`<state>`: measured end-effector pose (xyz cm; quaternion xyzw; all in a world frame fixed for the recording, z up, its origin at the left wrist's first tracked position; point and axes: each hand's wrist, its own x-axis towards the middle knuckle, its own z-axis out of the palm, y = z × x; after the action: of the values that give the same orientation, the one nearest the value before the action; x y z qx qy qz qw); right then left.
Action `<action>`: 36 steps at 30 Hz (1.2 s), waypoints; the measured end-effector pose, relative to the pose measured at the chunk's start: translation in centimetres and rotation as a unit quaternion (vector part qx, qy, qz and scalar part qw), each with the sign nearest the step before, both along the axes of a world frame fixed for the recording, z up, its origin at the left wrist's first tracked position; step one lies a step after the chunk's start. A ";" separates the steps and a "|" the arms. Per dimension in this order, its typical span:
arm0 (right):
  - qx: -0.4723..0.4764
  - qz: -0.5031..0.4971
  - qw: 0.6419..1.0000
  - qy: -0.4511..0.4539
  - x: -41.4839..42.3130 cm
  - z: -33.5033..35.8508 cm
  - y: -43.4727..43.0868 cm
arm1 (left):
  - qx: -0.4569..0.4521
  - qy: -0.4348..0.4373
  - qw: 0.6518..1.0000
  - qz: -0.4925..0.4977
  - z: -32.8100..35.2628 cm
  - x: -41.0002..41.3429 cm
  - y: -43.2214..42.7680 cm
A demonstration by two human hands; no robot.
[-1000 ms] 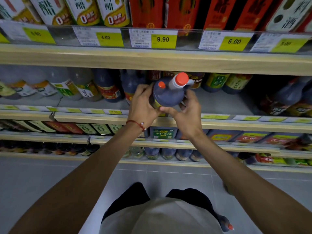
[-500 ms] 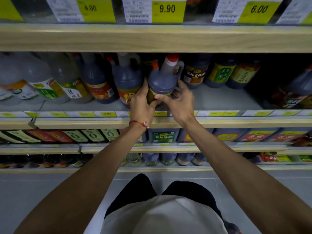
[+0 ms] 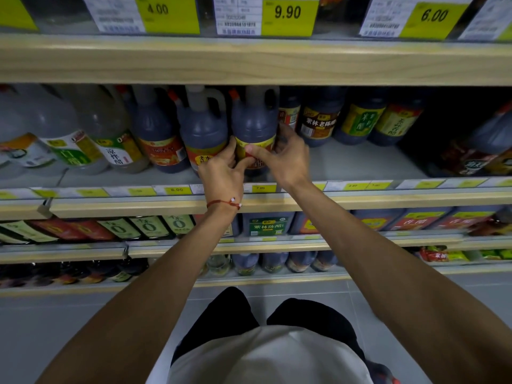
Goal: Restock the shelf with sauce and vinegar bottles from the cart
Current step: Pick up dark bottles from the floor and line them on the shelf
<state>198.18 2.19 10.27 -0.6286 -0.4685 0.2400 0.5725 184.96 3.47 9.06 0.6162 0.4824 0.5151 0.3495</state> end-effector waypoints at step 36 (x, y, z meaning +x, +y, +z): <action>-0.112 -0.020 0.992 -0.046 -11.5 1.2 -1.2 | -0.081 0.017 0.997 -0.010 0.9 -9.6 3.4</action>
<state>186.68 0.95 11.45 -0.7084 -0.4520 0.2502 0.4808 175.32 6.86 9.93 0.5994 0.5217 0.4607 0.3953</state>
